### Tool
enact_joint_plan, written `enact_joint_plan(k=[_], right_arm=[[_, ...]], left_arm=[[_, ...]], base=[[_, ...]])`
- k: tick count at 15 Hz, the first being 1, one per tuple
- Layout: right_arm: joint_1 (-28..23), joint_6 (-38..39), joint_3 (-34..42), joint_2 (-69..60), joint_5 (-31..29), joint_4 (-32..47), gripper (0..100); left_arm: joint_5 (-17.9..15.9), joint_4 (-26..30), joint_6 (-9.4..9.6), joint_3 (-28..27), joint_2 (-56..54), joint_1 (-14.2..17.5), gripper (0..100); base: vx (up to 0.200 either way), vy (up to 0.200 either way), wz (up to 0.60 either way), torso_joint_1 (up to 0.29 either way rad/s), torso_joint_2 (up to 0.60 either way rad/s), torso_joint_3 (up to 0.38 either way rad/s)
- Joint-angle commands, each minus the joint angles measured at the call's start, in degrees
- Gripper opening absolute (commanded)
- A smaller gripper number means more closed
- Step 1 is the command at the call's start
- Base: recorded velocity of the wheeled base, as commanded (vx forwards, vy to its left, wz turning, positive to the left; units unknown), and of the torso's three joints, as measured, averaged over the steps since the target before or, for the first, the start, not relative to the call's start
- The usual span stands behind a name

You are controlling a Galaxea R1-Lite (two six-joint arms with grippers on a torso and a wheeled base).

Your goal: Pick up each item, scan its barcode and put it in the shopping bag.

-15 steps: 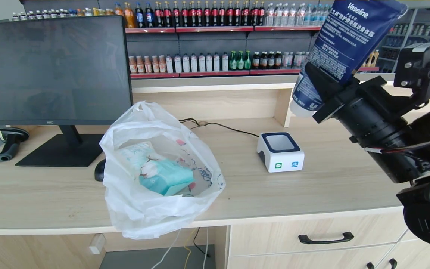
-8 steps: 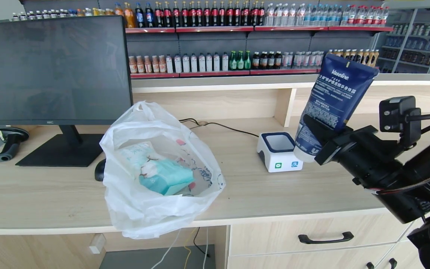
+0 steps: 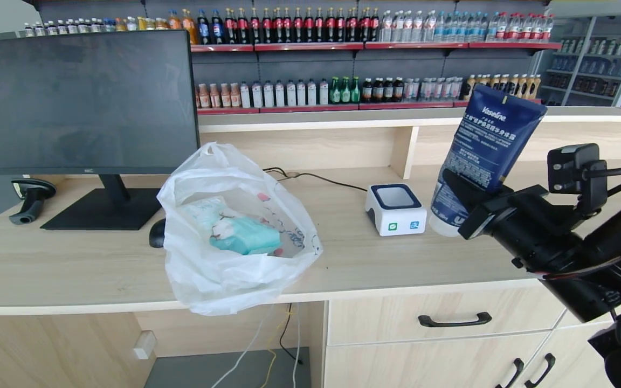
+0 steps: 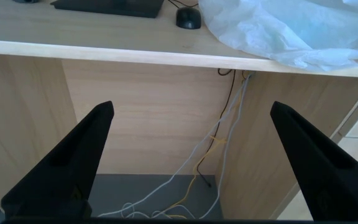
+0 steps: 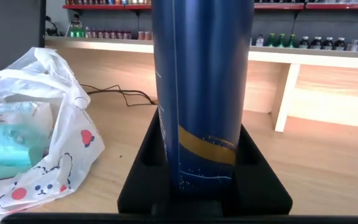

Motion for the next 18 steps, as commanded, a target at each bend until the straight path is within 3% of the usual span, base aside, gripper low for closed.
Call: enact_joint_plan(k=[1,10,16,18], right_arm=[[-0.2,0.0,0.1,0.2,0.0,0.2,0],[-0.2,0.0,1.8,-1.5,0.0,0.2,0],[-0.2,0.0,2.9,-2.7,0.0,0.2,0],[-0.2,0.0,3.0,-2.7,-0.1,0.2,0]], left_arm=[[0.0,0.0,-0.02,0.0,0.1,0.0,100],[0.0,0.1,-0.02,0.0,0.1,0.0,100],[0.0,0.0,-0.02,0.0,0.1,0.0,100],[0.0,0.0,-0.02,0.0,0.1,0.0,100]], base=[[0.000,0.200,0.00,-0.017,-0.03,0.007],[0.000,0.200,0.00,0.007,0.00,0.001],[0.000,0.000,0.00,0.000,0.00,0.000],[0.200,0.000,0.00,-0.002,0.00,0.000]])
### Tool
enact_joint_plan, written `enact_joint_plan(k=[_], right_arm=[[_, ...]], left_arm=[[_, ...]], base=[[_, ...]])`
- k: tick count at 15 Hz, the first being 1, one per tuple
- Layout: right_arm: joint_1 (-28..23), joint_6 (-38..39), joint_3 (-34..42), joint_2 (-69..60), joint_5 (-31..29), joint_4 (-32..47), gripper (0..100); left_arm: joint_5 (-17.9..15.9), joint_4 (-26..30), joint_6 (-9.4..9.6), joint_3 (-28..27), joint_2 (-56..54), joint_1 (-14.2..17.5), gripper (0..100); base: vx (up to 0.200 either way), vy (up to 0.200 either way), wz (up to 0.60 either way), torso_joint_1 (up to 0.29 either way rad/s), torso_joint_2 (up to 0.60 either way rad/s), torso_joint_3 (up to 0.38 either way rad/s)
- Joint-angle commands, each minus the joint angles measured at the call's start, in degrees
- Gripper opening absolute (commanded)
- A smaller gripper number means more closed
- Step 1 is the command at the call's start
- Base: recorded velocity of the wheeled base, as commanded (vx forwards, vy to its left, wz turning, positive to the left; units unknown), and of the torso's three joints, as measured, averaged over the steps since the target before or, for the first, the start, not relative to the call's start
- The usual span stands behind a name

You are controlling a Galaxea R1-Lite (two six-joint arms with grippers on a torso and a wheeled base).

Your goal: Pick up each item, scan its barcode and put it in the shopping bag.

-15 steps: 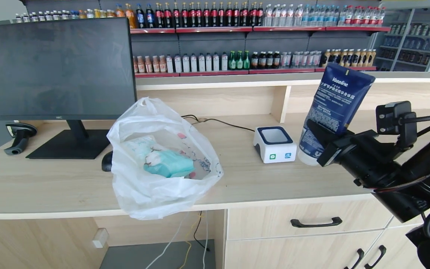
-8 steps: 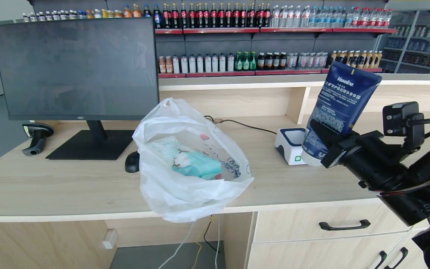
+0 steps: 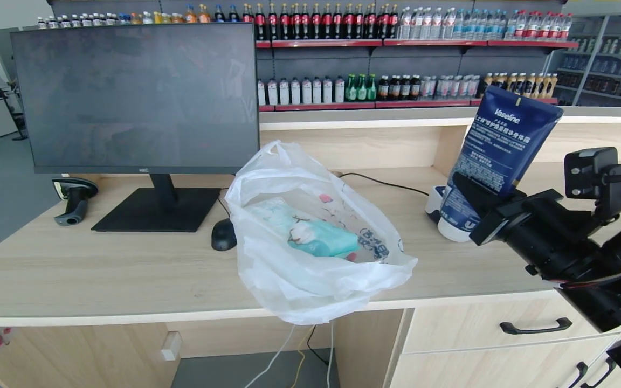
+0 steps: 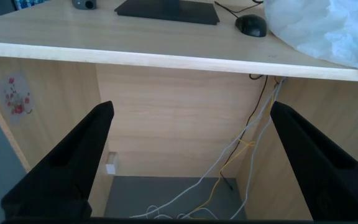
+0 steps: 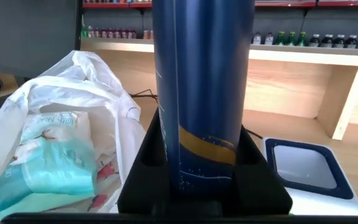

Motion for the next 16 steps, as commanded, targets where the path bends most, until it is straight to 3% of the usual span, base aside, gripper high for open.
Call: enact_joint_plan(k=[1,12,16], right_arm=[[0.0,0.0,0.1,0.0,0.1,0.1,0],[0.0,-0.1,0.3,-0.8,0.1,0.1,0],[0.2,-0.1,0.3,-0.9,0.1,0.1,0]], left_arm=[[0.0,0.0,-0.02,0.0,0.1,0.0,100],[0.0,0.0,-0.02,0.0,0.1,0.0,100],[0.0,0.0,-0.02,0.0,0.1,0.0,100]], base=[[0.200,0.000,0.00,0.007,0.01,0.002],[0.000,0.000,0.00,0.000,0.00,0.000],[0.000,0.000,0.60,0.002,0.01,0.001]])
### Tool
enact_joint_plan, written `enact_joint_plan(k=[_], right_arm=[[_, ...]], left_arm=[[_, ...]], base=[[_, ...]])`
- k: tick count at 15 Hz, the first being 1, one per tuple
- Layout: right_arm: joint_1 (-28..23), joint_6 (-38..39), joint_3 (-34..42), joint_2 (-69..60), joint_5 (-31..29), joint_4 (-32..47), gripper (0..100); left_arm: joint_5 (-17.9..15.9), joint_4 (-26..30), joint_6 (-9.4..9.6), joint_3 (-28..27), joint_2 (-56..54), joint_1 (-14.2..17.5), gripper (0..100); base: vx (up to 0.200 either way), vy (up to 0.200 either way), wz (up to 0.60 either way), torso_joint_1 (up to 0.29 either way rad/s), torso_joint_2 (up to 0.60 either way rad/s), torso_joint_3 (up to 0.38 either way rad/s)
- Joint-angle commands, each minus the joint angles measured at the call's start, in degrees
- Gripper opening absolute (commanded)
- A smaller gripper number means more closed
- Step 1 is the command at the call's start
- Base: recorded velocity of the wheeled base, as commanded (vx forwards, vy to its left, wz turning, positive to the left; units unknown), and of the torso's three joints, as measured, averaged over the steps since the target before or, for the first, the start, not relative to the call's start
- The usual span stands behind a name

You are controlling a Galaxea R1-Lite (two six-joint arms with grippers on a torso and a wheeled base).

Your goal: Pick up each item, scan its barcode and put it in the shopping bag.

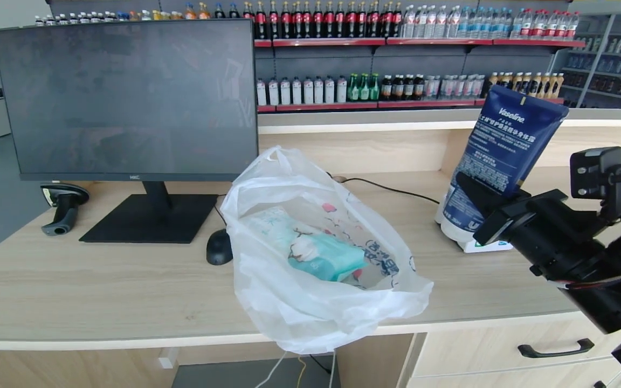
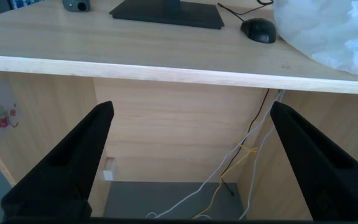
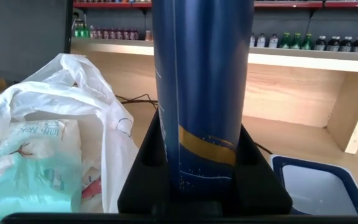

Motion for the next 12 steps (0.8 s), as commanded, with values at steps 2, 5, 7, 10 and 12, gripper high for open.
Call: enact_joint_plan(k=[2,5,7,10,12], right_arm=[[0.1,0.0,-0.4,-0.1,0.1,-0.1,0],[0.9,-0.1,0.2,-0.2,0.1,-0.1,0],[1.5,-0.3,0.2,-0.2,0.1,-0.1,0],[1.6,-0.3,0.0,-0.6,0.1,-0.1,0],[2.2,-0.3,0.2,-1.3,0.1,-0.1,0]], left_arm=[[0.0,0.0,-0.02,0.0,0.1,0.0,100],[0.0,0.0,-0.02,0.0,0.1,0.0,100],[0.0,0.1,-0.02,0.0,0.1,0.0,100],[0.0,0.0,-0.02,0.0,0.1,0.0,100],[0.0,0.0,-0.02,0.0,0.1,0.0,100]], base=[[0.000,0.000,0.60,-0.005,0.00,0.002],[0.000,0.000,0.20,0.001,0.00,-0.001],[0.000,0.000,0.00,0.000,0.00,0.000],[0.000,0.000,0.00,0.000,0.00,0.000],[0.000,0.000,0.00,0.000,0.00,0.000]])
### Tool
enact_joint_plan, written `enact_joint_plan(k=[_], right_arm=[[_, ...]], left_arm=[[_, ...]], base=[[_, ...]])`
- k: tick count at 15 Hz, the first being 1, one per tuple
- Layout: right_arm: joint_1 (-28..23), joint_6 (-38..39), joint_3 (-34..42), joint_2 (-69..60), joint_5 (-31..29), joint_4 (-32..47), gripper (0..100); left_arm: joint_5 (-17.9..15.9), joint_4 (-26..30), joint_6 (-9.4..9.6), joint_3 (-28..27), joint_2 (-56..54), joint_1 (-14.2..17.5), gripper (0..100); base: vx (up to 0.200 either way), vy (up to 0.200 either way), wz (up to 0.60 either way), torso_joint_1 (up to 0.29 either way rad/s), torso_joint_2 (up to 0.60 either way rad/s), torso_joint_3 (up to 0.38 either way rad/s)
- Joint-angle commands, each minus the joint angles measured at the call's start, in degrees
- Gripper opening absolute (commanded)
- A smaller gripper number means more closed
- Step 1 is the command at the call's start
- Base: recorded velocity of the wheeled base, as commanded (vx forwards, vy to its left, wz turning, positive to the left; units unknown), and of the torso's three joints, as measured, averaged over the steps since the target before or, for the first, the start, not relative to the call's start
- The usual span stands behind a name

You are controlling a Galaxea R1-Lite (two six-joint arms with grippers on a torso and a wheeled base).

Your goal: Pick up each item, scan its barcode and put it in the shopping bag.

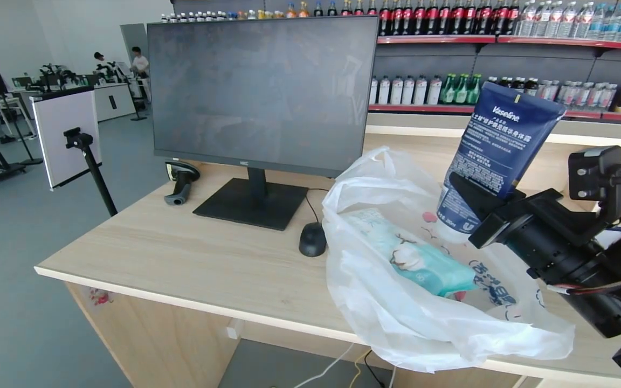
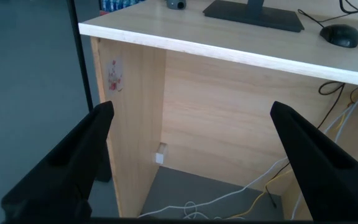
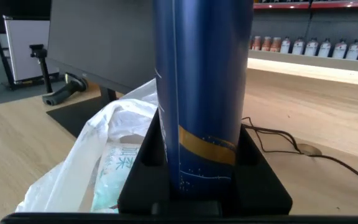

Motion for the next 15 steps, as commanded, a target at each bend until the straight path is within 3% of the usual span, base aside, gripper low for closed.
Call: enact_joint_plan(k=[1,8,15], right_arm=[[0.7,0.0,0.1,-0.6,0.0,-0.1,0],[2.7,0.0,0.7,0.5,0.0,-0.1,0],[-2.8,-1.6,0.3,6.2,0.0,-0.1,0]], left_arm=[[0.0,0.0,-0.02,0.0,0.1,0.0,100],[0.0,0.0,-0.02,0.0,0.1,0.0,100],[0.0,0.0,-0.02,0.0,0.1,0.0,100]], base=[[0.000,0.000,0.00,0.000,0.00,0.000],[0.000,0.000,0.00,0.000,0.00,0.000],[0.000,0.000,0.00,0.000,0.00,0.000]])
